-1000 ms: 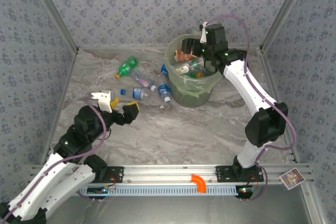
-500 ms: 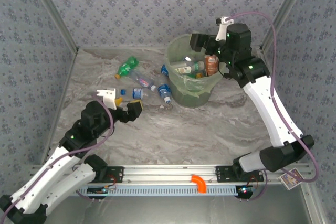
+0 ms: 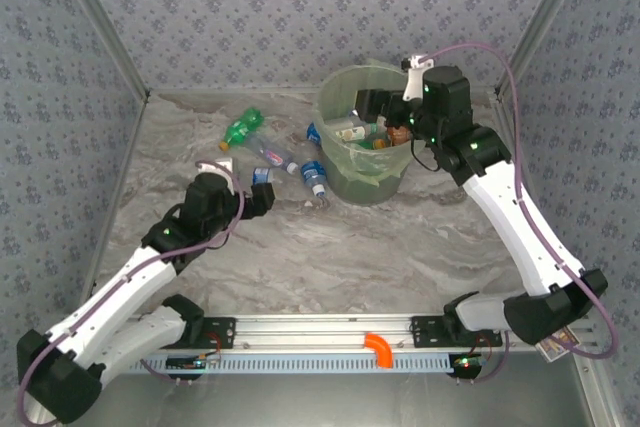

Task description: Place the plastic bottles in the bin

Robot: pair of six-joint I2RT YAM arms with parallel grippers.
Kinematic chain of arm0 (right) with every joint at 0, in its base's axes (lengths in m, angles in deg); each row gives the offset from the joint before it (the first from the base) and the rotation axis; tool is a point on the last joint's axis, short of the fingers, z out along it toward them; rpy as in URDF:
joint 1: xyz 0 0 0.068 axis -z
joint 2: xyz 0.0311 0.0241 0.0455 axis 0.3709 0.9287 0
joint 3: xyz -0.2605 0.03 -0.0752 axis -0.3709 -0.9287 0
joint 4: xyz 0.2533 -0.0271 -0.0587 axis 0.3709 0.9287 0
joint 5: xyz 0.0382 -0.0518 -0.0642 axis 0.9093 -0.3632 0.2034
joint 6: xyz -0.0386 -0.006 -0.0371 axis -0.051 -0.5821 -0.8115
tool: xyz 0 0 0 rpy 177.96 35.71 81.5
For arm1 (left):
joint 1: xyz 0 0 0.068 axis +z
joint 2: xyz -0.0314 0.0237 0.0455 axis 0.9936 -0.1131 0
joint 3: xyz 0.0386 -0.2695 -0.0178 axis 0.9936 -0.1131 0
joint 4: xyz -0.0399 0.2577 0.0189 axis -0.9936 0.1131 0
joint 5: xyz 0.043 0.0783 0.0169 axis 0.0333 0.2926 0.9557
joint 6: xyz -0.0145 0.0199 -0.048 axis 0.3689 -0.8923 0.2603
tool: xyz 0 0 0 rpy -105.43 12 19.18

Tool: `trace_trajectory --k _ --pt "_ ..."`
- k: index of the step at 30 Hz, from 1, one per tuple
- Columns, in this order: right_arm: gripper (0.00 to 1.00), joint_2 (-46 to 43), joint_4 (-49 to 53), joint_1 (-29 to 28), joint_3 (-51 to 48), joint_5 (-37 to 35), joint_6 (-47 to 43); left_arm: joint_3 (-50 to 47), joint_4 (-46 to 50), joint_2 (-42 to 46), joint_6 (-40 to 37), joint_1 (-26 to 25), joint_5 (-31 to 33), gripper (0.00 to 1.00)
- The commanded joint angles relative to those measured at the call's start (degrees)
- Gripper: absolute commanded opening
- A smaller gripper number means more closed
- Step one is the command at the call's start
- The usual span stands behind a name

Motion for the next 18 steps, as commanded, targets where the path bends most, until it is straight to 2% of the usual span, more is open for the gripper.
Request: trace_trajectory --k 1,5,9,14,18 --pt "1.00 -4.2 -0.1 -2.7 -1.6 -0.1 -0.4 1.8 -1.2 -4.1 5.9 6.3 -1.5 0.96" --pt "1.00 -8.3 -0.4 -7.0 -4.6 -4.4 -2.1 2.5 -3.1 -10.5 14.9 12.5 -5.1 0.92" --pt "1.00 -12.0 -1.0 -9.4 -7.9 -6.7 -2.6 4.4 -6.4 -16.5 22.5 12.4 -4.6 0.91" --pt "1.00 -15.6 -1.3 -9.9 -11.2 -7.6 -2.7 8.0 -5.8 -24.1 30.2 11.6 -2.5 0.89" --pt "1.00 -18.2 -1.3 -9.9 -13.3 -8.8 -3.0 9.0 -8.6 -29.0 35.1 10.3 -1.3 0.80"
